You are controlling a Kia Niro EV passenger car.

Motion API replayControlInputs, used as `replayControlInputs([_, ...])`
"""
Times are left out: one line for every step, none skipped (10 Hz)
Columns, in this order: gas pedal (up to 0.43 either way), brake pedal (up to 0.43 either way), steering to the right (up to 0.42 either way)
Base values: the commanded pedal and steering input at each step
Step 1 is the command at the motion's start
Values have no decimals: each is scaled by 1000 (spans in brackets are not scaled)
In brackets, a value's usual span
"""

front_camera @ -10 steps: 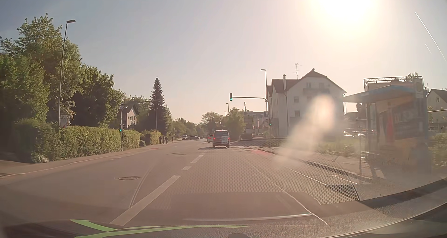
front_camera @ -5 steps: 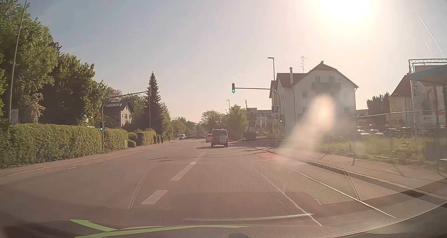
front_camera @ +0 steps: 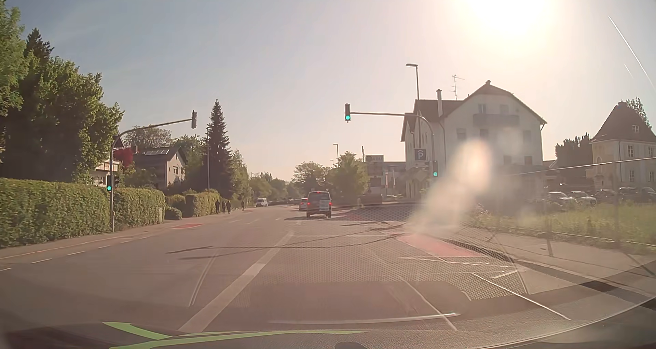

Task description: Follow the waypoints while adhering to traffic rules and regulations

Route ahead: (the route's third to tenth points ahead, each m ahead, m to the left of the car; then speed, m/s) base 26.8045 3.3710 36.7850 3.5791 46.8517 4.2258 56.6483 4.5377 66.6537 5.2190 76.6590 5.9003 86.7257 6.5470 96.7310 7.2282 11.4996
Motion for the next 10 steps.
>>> replayControlInputs([28, 0, -1])
replayControlInputs([28, 0, -1])
replayControlInputs([28, 0, -1])
replayControlInputs([28, 0, -1])
replayControlInputs([28, 0, -1])
replayControlInputs([28, 0, -1])
replayControlInputs([39, 0, -1])
replayControlInputs([39, 0, -2])
replayControlInputs([39, 0, -4])
replayControlInputs([39, 0, -5])
